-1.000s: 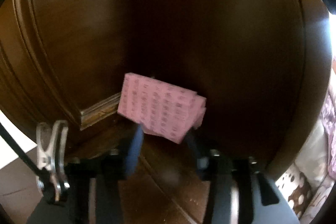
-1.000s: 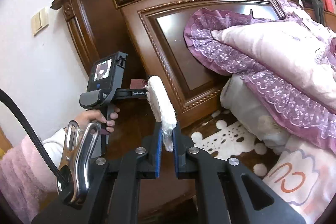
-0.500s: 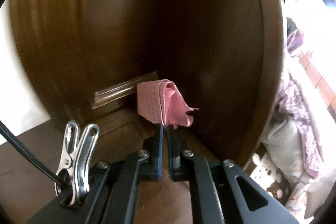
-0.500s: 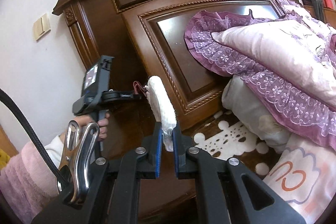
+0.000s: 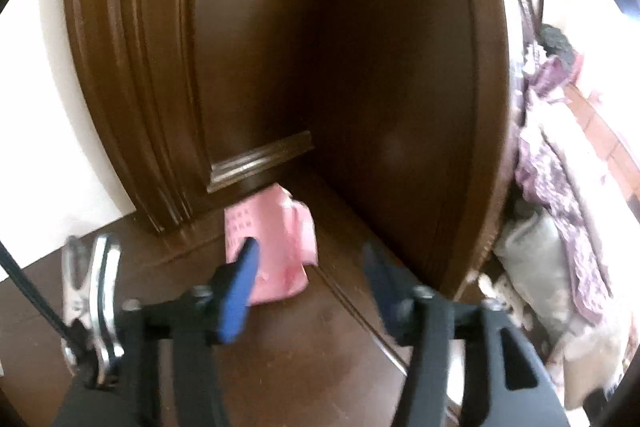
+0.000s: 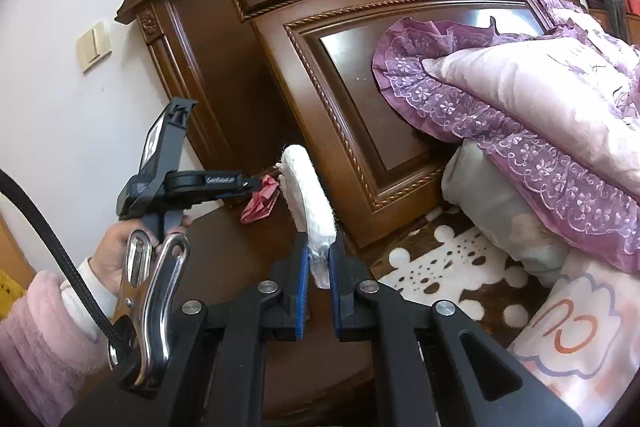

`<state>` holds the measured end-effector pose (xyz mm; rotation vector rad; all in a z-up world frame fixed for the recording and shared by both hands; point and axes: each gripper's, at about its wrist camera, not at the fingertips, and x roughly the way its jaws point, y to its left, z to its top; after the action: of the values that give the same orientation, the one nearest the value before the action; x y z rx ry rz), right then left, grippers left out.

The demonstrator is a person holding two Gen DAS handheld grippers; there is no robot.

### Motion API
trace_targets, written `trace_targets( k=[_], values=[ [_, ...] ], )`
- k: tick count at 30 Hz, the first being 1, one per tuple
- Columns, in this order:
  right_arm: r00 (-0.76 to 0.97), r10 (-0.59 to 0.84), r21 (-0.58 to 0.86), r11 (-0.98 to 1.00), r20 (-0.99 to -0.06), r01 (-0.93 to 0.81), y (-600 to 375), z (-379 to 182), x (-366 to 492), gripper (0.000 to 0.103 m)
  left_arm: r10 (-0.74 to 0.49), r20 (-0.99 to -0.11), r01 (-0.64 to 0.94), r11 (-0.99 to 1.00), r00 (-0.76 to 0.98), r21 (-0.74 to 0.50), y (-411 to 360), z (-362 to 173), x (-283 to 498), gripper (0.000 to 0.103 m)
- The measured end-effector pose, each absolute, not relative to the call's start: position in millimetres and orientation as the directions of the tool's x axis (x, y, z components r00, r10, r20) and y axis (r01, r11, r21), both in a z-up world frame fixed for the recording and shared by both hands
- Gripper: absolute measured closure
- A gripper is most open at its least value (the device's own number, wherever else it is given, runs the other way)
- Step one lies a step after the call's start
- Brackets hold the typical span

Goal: Collect trash
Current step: 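Close the left gripper on the pink paper while the right gripper grasps the white foam block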

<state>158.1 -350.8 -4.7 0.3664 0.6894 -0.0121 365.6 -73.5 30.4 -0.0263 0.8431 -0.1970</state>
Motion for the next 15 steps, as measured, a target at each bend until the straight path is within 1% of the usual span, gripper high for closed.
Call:
trace_targets(
  k=[2, 8, 11, 13, 15],
  values=[
    [0.774, 0.109, 0.331, 0.934, -0.624, 0.135, -352, -5, 158, 0.093, -0.156, -0.754, 0.139, 0.987, 0.638, -0.086, -74, 26, 376, 0.043],
    [0.774, 0.113, 0.34, 0.93, -0.623, 0.138, -354, -4, 157, 0.093, -0.015, -0.817, 0.02, 1.0, 0.576, -0.004, -69, -2, 408, 0.043],
    [0.774, 0.114, 0.344, 0.929, -0.623, 0.14, -354, -4, 157, 0.093, 0.027, -0.818, -0.016, 1.0, 0.575, 0.022, -68, -11, 412, 0.043],
    [0.775, 0.114, 0.346, 0.928, -0.621, 0.141, -355, -3, 157, 0.093, 0.006, -0.829, 0.0, 1.0, 0.56, 0.007, -68, -16, 414, 0.043],
    [0.776, 0.115, 0.347, 0.927, -0.62, 0.14, -354, -3, 157, 0.093, 0.02, -0.824, 0.005, 1.0, 0.566, 0.027, -72, -17, 413, 0.042]
  ],
)
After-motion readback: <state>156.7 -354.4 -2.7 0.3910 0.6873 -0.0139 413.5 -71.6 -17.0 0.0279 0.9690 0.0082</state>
